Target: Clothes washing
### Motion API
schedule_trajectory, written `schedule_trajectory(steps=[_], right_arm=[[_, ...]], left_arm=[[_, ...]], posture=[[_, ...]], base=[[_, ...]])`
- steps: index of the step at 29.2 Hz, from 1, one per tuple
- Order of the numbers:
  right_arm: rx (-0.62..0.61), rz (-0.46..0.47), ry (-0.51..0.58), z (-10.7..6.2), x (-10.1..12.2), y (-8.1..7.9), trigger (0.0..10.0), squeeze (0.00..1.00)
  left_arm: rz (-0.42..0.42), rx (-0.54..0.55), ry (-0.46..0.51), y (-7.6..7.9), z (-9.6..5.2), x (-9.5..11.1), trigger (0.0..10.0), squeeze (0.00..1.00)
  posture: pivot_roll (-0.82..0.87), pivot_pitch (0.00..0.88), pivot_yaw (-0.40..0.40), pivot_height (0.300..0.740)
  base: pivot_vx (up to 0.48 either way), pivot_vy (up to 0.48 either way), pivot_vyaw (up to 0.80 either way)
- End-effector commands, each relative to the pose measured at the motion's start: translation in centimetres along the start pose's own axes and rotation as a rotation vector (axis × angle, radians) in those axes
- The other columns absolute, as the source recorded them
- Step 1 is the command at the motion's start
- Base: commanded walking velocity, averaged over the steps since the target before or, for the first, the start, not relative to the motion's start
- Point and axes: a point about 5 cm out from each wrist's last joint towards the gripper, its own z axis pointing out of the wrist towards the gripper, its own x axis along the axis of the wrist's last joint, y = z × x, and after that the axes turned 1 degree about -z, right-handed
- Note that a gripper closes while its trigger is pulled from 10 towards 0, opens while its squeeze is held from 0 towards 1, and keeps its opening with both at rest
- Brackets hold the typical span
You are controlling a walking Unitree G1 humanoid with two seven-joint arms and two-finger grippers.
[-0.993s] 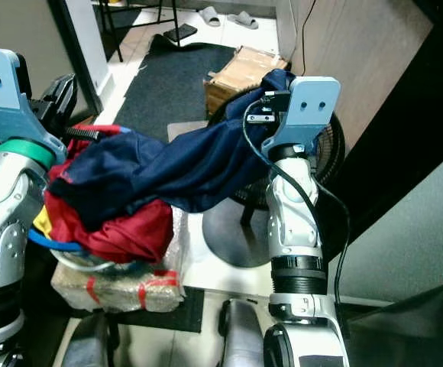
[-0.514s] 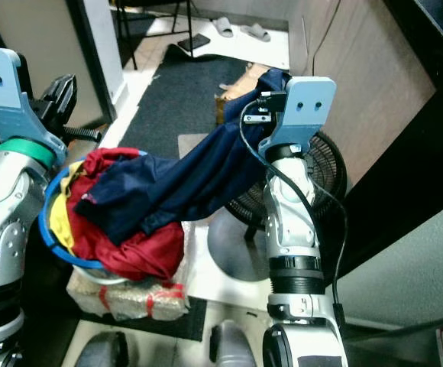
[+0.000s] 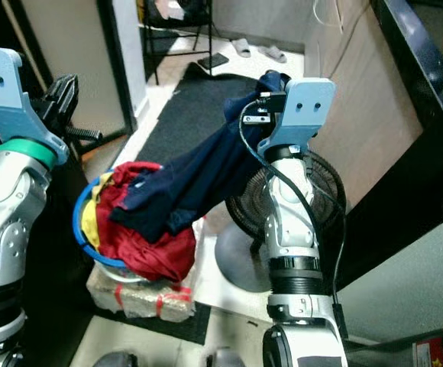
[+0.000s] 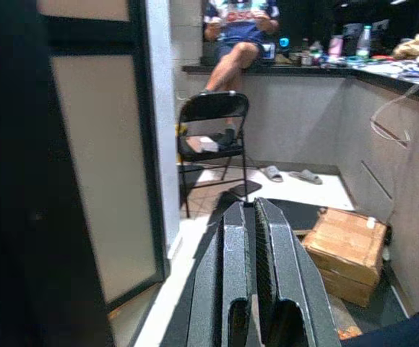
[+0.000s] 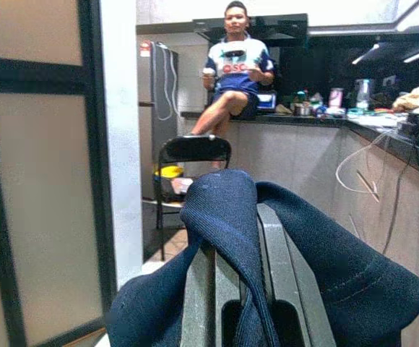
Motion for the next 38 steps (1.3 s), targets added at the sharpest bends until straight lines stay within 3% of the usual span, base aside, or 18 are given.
schedule_trajectory(steps=[1, 17, 38], right_arm=[[-0.009, -0.006, 0.011, 0.0, 0.2, 0.2, 10.0, 0.0], [-0.046, 0.03, -0.021, -0.1, -0.5, 0.5, 10.0, 0.0], [-0.075, 0.054, -0.049, 0.0, -1.1, 0.9, 10.0, 0.0]], left_arm=[[0.009, 0.006, -0.006, 0.0, 0.0, -0.2, 10.0, 0.0], [0.031, 0.031, 0.017, -1.1, 0.6, 0.5, 10.0, 0.0], [0.036, 0.025, 0.028, -1.0, 0.8, 0.6, 10.0, 0.0]], posture=[[0.08, 0.0, -0.004, 0.74], [0.08, 0.0, -0.003, 0.74], [0.08, 0.0, -0.003, 0.74]], base=[[0.0, 0.0, 0.0], [0.0, 0.0, -0.03], [0.0, 0.0, -0.79]])
